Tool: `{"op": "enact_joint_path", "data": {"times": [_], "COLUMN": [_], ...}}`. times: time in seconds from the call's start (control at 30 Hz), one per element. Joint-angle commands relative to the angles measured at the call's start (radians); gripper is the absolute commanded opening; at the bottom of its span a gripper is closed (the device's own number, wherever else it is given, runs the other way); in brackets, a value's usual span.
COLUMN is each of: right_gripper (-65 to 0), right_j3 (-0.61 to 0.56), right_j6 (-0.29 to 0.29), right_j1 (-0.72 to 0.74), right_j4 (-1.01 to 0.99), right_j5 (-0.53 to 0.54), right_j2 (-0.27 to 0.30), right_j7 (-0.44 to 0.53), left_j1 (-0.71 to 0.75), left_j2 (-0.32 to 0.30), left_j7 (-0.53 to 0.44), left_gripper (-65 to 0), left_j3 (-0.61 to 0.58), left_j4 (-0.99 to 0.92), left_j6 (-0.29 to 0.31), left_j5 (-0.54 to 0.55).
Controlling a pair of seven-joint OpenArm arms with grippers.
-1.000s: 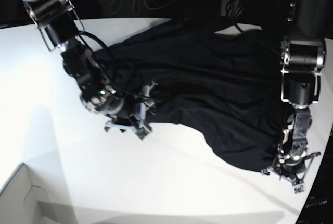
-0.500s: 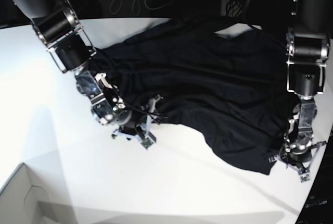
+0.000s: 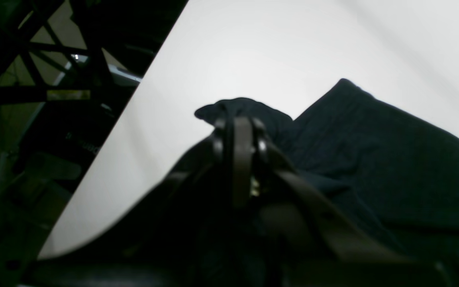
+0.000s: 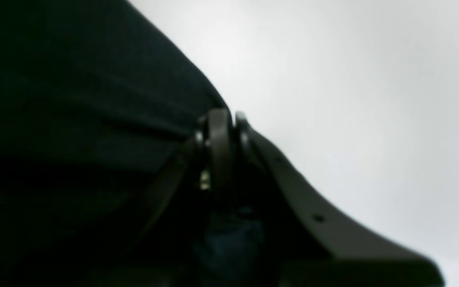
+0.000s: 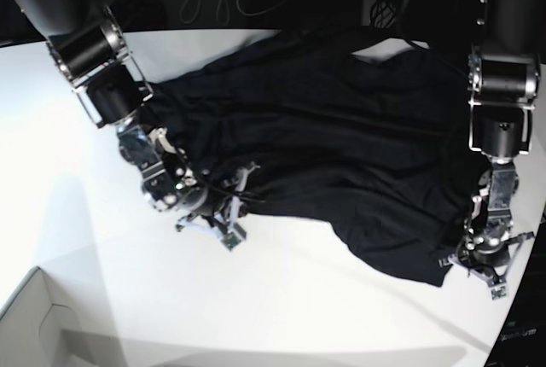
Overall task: Layout the t-shirt on the table in an organized manner, then fold the t-shirt properly
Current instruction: 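Pull the shirt edge with the right gripper, stretching the shirt between grippers, then drag the shirt with both grippers, spreading it flat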
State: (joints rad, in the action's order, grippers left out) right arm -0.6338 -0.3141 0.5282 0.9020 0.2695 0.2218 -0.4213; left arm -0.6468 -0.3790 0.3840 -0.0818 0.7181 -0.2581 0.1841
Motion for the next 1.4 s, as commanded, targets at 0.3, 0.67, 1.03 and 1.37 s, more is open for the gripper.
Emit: {"op": "enact_joint_path", "data": {"times": [0.3,0.67,1.03,1.37], "right_gripper": [-65.0,-65.0,-65.0,-46.2], "right_j3": [0.372,0.429,0.429,0.434], "right_j6": [0.016,0.016,0.016,0.016], "right_j1": [0.088,0.086,0.091,0.096], "right_j4": [0.006,0.004,0.003,0.001], "right_j5": [-0.014,-0.014,-0.014,-0.014], "right_j2": [0.038,0.038,0.034,0.04], "right_j7": [-0.02,-0.02,-0.02,-0.027], "left_j1": [-0.044,-0.135,-0.281,-0.279], "left_j2": [-0.005,0.041,0.114,0.142], "left_j7": [-0.026,-0.075,-0.389,-0.422], "left_gripper": [-64.9,-64.4,-46.0,-22.9], "left_j3": [0.006,0.003,0.003,0.004], "left_j4": [0.105,0.05,-0.332,-0.4], "left_j6": [-0.008,-0.002,0.0,0.0], "left_j5": [-0.007,-0.007,-0.007,-0.005]}}
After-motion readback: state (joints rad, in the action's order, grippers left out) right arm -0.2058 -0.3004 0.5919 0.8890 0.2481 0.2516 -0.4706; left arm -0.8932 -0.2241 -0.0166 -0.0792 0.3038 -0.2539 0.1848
